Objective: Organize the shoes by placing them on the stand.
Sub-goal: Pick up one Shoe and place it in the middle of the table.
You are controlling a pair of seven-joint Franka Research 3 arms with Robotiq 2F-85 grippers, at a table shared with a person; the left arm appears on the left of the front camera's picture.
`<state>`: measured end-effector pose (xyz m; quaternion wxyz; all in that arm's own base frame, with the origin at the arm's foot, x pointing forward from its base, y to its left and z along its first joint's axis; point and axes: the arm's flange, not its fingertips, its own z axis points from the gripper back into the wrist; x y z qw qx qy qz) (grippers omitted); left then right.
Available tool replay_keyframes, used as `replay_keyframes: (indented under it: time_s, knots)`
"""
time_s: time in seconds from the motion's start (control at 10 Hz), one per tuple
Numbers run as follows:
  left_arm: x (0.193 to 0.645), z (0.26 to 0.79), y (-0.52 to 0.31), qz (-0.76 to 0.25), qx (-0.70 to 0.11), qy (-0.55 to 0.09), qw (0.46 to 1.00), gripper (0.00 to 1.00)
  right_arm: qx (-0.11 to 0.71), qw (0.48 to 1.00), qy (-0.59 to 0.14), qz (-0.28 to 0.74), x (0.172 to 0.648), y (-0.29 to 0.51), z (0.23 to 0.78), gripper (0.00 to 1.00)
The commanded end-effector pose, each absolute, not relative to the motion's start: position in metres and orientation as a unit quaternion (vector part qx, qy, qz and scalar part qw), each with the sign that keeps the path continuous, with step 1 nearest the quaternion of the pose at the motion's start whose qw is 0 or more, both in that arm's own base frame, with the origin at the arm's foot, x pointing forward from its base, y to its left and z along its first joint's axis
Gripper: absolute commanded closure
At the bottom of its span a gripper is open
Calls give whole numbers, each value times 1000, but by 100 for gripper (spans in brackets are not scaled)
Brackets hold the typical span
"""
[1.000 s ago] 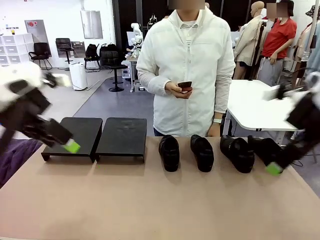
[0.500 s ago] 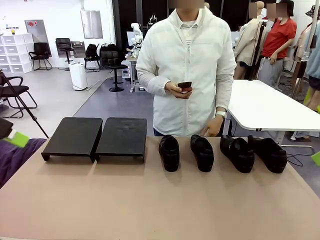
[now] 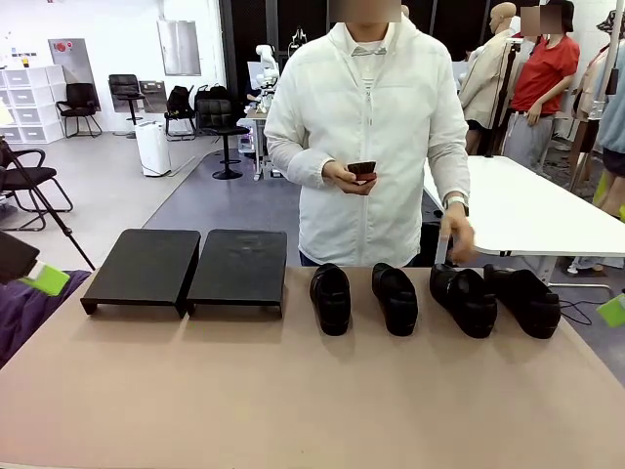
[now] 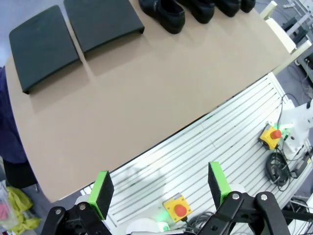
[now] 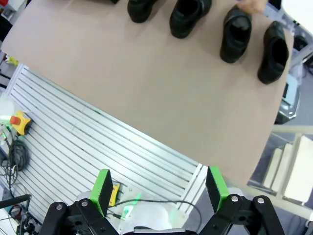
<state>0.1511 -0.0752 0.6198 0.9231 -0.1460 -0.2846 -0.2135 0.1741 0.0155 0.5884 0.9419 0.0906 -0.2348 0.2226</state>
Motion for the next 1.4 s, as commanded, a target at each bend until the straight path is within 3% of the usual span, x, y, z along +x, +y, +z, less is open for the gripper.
replay_keyframes:
  time_s: [0.0, 0.7, 0.9, 1.1, 1.3]
  knots:
    - [151, 621, -75, -222, -153, -282, 921, 0, 96, 939, -232, 234, 174, 14, 588, 0]
    - [151, 621, -75, -222, -153, -282, 921, 0, 91, 942, -235, 223, 174, 15, 588, 0]
    - [151, 621, -75, -222, -153, -282, 921, 0, 124, 956, -229, 135, 212, 65, 594, 0]
    - [151, 621, -75, -222, -153, -282, 921, 0, 96, 965, -224, 99, 254, 127, 583, 0]
    - [151, 621, -75, -222, -153, -282, 921, 0, 114, 965, -217, 88, 263, 112, 592, 0]
